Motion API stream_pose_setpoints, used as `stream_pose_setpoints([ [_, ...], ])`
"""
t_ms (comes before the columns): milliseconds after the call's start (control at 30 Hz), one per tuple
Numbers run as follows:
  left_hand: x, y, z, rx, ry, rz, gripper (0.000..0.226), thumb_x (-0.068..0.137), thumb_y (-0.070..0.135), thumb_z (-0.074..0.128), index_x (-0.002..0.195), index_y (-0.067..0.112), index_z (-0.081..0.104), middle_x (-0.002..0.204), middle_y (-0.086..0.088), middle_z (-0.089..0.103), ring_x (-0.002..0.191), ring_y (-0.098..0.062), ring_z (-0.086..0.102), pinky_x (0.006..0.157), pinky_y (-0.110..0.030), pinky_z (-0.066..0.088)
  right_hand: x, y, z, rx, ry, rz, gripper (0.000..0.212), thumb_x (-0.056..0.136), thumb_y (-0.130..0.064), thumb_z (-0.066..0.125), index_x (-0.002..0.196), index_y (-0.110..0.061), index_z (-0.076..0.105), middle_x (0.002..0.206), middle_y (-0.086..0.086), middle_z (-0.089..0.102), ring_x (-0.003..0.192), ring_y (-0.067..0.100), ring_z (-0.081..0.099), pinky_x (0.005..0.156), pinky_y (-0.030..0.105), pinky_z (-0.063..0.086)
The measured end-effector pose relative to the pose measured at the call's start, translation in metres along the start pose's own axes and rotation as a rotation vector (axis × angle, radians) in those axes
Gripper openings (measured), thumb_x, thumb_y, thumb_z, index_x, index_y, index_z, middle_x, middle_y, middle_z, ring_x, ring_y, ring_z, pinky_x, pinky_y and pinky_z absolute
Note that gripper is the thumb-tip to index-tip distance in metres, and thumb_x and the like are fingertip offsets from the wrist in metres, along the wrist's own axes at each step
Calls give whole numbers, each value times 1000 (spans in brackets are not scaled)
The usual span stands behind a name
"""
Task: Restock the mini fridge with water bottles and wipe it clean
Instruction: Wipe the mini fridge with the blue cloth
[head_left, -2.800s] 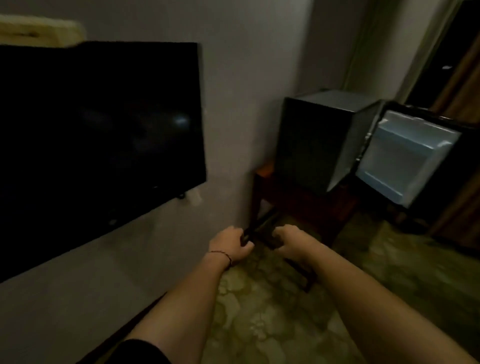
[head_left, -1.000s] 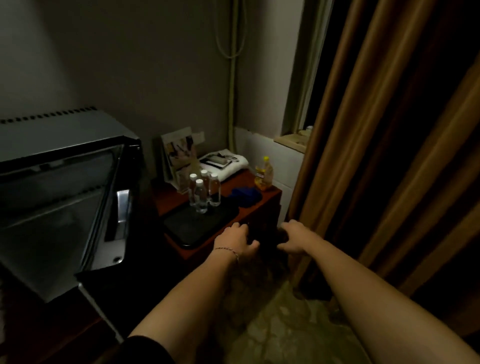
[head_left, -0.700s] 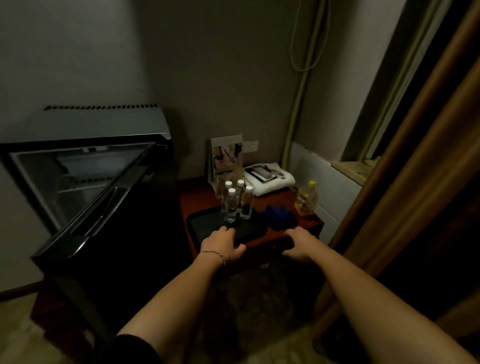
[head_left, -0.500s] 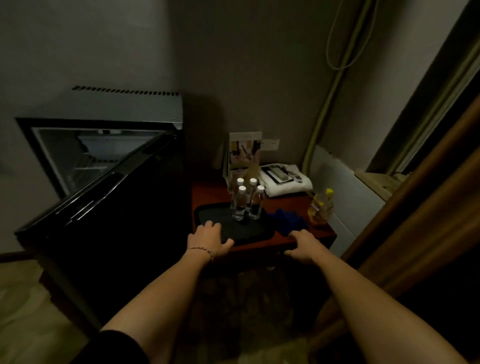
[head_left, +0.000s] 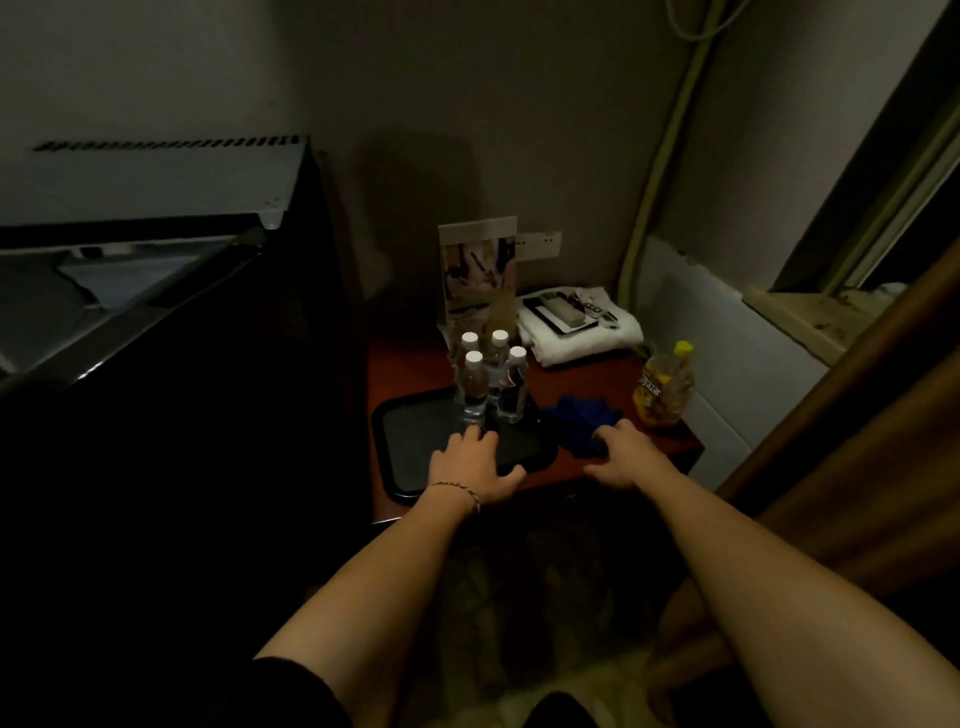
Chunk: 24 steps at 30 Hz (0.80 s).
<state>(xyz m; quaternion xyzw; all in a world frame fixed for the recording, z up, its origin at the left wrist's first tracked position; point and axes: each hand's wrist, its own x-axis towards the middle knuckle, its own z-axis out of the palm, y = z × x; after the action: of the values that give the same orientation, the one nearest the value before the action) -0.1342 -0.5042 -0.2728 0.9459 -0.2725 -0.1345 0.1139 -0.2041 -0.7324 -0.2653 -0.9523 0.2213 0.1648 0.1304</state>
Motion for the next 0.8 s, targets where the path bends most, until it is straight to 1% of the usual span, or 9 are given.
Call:
stream_pose_setpoints([
  [133, 41, 6, 15, -13, -22, -29, 69, 86, 68, 46, 137, 21, 45, 143, -9, 41, 129, -32, 40, 99, -52, 41, 45, 10, 3, -44, -18, -19, 59, 88, -48, 66, 136, -22, 44, 140, 9, 31, 130, 35, 36, 105, 48, 42],
  [233, 77, 18, 28, -38, -13, -53, 70, 86, 68, 45, 138, 20, 44, 144, -8, 40, 132, -32, 39, 101, -53, 39, 87, 21, 4, -72, -13, -52, 63, 88, -49, 66, 139, -23, 40, 143, 8, 28, 132, 35, 32, 106, 48, 41],
  [333, 112, 33, 48, -69, 1, -69, 69, 86, 68, 46, 135, 19, 46, 139, -8, 43, 129, -31, 41, 99, -51, 40, 126, 36, 4, -75, -19, -87, 70, 87, -49, 67, 144, -23, 34, 146, 8, 25, 134, 35, 29, 105, 50, 41],
  [500, 166, 55, 79, -81, 13, -90, 65, 86, 67, 46, 129, 19, 48, 129, -8, 47, 121, -31, 46, 93, -48, 43, 188, 55, 10, -48, -42, -120, 87, 88, -53, 65, 154, -24, 16, 159, 5, 11, 143, 35, 17, 109, 55, 34],
  [567, 181, 60, 89, -78, 8, -111, 64, 86, 67, 46, 128, 19, 49, 130, -8, 46, 121, -31, 45, 94, -48, 43, 207, 59, 18, -52, -80, -138, 92, 87, -55, 66, 155, -25, 13, 162, 4, 6, 146, 35, 13, 111, 58, 31],
  [667, 196, 62, 103, -75, 4, -148, 63, 86, 67, 46, 126, 20, 48, 129, -8, 46, 121, -31, 45, 94, -47, 43, 228, 67, 35, -67, -151, -157, 97, 85, -57, 67, 156, -26, 10, 162, 3, 4, 146, 36, 11, 110, 60, 28],
  [733, 202, 62, 111, -75, -2, -166, 62, 86, 67, 46, 126, 20, 48, 128, -7, 47, 120, -30, 45, 93, -47, 43, 237, 71, 46, -80, -179, -165, 96, 86, -55, 67, 156, -28, 8, 161, 3, 7, 146, 37, 11, 109, 61, 28],
  [800, 204, 59, 116, -74, -7, -184, 62, 86, 67, 46, 127, 20, 48, 128, -7, 47, 120, -29, 45, 93, -46, 42, 243, 74, 51, -105, -147, -186, 82, 92, -43, 64, 154, -28, 13, 157, 6, 14, 142, 38, 16, 106, 60, 34],
])
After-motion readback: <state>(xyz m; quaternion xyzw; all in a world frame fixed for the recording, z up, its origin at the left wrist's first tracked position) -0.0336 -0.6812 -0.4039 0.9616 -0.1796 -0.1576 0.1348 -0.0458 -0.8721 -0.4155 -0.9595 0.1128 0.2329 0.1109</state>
